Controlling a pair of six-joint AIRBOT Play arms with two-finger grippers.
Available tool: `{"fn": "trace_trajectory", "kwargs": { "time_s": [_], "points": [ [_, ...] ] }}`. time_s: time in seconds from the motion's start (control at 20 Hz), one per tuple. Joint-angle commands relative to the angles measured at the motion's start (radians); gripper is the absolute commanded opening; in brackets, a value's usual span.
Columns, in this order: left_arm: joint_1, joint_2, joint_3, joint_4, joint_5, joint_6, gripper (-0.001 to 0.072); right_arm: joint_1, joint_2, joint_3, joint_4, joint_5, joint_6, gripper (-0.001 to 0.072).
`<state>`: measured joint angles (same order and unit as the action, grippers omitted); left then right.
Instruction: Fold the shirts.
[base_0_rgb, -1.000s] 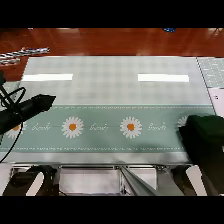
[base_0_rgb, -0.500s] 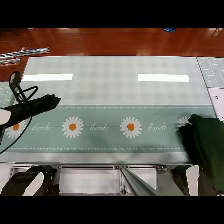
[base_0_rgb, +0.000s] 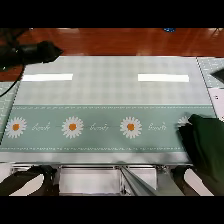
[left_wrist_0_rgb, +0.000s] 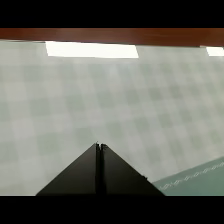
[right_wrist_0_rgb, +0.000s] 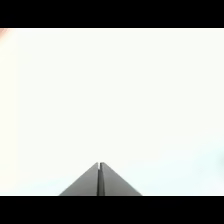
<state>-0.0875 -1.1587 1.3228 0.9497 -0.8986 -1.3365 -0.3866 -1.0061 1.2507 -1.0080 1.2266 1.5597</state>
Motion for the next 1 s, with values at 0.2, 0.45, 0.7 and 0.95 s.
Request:
{"fn": "trace_trajectory", "kwargs": {
  "time_s": [0.2,0.45,0.7,0.95],
  "points": [
    [-0.094,-0.174,0.011,0.371,-0.27,-0.242,0.0024,0.502,-0.36,0.104,-0.59,0.119,0.131,0.0024],
    [-0.085,-0.174,0.006,0.37,-0.272,-0.254,0.0025,0.515,-0.385,0.104,-0.597,0.131,0.133,0.0024],
    [-0.085,-0.174,0.006,0.37,-0.272,-0.254,0.0024,0.515,-0.385,0.104,-0.599,0.127,0.133,0.0024],
    [-0.085,-0.174,0.006,0.37,-0.272,-0.254,0.0025,0.515,-0.385,0.104,-0.599,0.128,0.133,0.0024]
  ]
}}
